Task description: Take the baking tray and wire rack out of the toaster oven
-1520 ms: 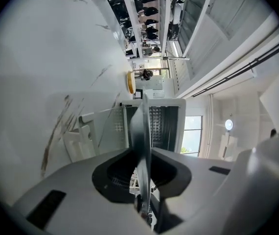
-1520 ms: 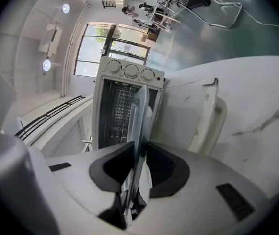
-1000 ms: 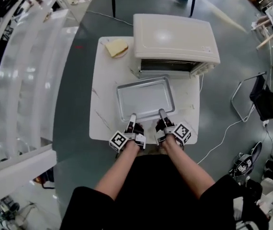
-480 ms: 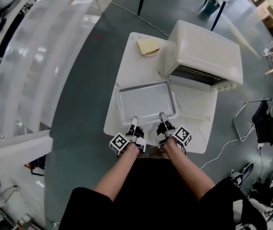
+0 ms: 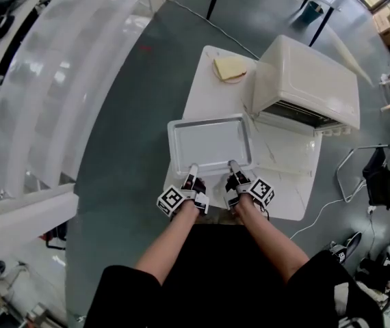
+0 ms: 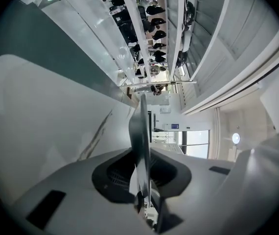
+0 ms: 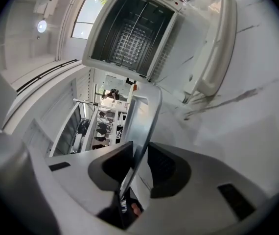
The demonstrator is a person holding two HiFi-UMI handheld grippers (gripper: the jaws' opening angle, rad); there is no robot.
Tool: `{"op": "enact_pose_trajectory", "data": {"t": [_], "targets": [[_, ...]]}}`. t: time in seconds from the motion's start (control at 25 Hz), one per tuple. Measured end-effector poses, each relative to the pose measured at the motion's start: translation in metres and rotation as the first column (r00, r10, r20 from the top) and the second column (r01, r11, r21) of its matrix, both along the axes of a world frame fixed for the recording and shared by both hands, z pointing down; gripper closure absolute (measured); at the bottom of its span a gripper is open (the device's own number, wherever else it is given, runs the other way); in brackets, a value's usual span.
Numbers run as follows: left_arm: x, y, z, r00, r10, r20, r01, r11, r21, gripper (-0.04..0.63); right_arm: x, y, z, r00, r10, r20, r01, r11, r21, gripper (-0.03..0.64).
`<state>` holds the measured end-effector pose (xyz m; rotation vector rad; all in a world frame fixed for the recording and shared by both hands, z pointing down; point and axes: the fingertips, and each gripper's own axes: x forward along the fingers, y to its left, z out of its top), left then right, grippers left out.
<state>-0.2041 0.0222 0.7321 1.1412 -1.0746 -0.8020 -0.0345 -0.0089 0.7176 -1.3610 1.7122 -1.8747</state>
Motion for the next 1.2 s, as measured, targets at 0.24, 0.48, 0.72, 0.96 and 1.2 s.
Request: {"op": "enact_pose_trajectory", "data": {"t": [0.24,0.48,0.72,0.96,1.2], "targets": [[-0.009,-0.002,0.02,0.998,0.065,0.018,-0.064,0.997,-0.052,0.517,-0.011,0.003,0.018,0.999,-0.024,-0.038,0.023,0.999,-0.046,0.5],[-0.008,-0.014,0.03,0.992,0.118,0.034,-0.114,0.988,-0.105,0.514,-0.009,0.0,0.034,0.999,0.006,-0.048,-0.011,0.995,-0.099,0.491],[-0.007,-0.019,0.04,0.975,0.212,0.071,-0.197,0.965,-0.172,0.514,-0.01,-0.002,0.048,0.996,-0.026,-0.088,0.011,0.986,-0.166,0.491],[-0.008,-0.021,0.044,0.934,0.344,0.1,-0.31,0.916,-0.256,0.515,-0.017,0.002,0.057,0.988,-0.087,-0.127,0.059,0.975,-0.213,0.484],[-0.012,-0.017,0.055,0.955,0.292,0.056,-0.252,0.895,-0.367,0.529,-0.016,0.001,0.053,0.954,-0.177,-0.242,0.125,0.968,-0.217,0.458]]}}
